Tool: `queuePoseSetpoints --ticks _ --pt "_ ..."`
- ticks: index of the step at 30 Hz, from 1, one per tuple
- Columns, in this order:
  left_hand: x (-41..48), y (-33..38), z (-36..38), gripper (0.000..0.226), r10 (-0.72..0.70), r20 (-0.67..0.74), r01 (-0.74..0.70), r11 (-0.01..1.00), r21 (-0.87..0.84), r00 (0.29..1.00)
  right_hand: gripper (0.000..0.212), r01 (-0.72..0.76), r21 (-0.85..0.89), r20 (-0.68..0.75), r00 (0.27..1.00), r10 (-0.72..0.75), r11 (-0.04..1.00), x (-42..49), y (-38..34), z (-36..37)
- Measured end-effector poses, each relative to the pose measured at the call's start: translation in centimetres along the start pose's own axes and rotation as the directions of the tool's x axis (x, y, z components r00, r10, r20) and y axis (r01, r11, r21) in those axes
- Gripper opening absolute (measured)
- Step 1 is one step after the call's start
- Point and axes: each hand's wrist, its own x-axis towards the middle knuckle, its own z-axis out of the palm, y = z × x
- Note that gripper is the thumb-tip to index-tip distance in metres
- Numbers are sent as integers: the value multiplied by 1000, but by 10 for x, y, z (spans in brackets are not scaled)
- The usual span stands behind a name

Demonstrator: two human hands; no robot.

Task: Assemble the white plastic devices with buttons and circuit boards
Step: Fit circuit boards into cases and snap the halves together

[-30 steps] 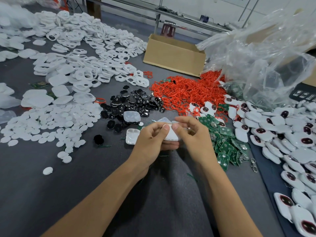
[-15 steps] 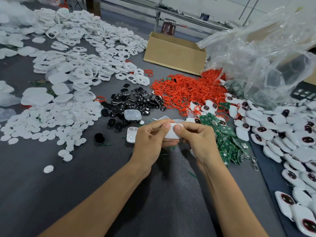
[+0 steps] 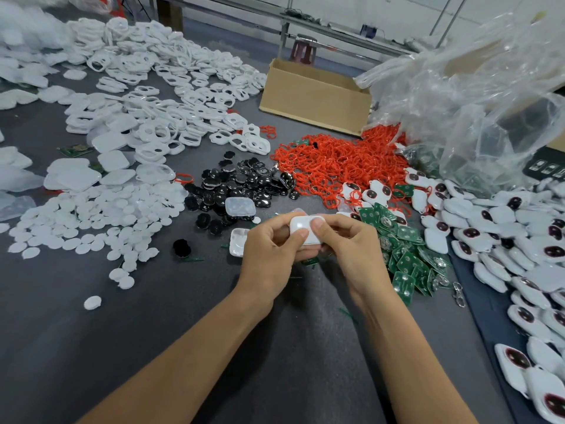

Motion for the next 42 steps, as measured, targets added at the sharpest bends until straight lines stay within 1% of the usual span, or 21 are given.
queuePoseSetpoints --ticks 2,3,4,5,6,7,8,9,12,14,15,16,18,20,21,24,29,32,36,38,42 --pt "2 1 -1 30 -14 -31 13 998 -55 999 15 20 12 48 999 -21 1000 0 -1 -1" --pt "2 0 -1 30 -21 -47 17 997 -78 999 20 66 -6 31 997 -66 998 0 -1 -2" --pt "3 0 -1 28 -25 -56 20 996 -90 998 25 142 -68 -5 990 -143 987 0 -2 -3" --pt "3 0 -1 25 -26 -52 21 995 -99 998 31 227 -166 -29 972 -234 960 0 -1 -3" --pt "3 0 -1 20 -25 -43 20 994 -111 999 36 292 -259 -26 951 -309 921 -1 -1 -2" --pt "4 1 -1 17 -23 -36 18 992 -128 999 41 333 -317 -8 935 -354 888 -1 0 -1" --pt "5 1 -3 16 -22 -40 16 989 -144 999 43 349 -332 15 931 -365 876 -2 0 0" --pt "7 1 -4 18 -21 -48 13 988 -157 999 41 338 -307 32 938 -346 889 -4 1 2" --pt "8 1 -7 21 10 -52 -17 991 -131 999 21 268 -175 40 963 -265 947 -4 1 4" --pt "7 0 -7 22 35 -49 -39 996 -81 998 25 208 -163 22 978 -207 965 -1 4 1" --pt "6 0 -6 23 50 -45 -52 997 -51 998 27 155 -184 21 988 -154 971 1 5 -1" --pt "5 -1 -6 24 61 -39 -62 998 -24 997 25 100 -206 46 995 -93 973 3 5 -1" --pt "5 -2 -6 27 69 -14 -69 998 8 998 12 12 -185 144 989 15 983 3 7 -1" --pt "5 -2 -6 28 67 13 -67 997 27 998 15 -67 -87 218 972 84 994 1 6 0" --pt "4 -2 -5 28 66 21 -67 997 38 998 18 -93 -43 227 969 100 995 2 5 -1" --pt "3 -2 -5 30 59 33 -62 995 75 998 22 -131 28 203 971 123 991 2 3 -3" --pt "5 0 -5 29 83 17 -84 995 58 996 15 -80 60 207 976 66 995 1 7 2" --pt "3 0 -5 29 84 23 -85 994 61 996 14 -101 92 222 972 78 991 1 5 0" --pt "3 0 -6 28 97 16 -98 992 80 995 14 -81 41 226 972 70 996 -1 1 -1" --pt "3 0 -7 27 90 12 -90 994 64 996 13 -89 33 236 968 78 996 -2 -2 -2" --pt "3 2 -6 25 80 4 -80 997 -9 997 14 -106 71 223 971 88 992 -4 -11 -3"
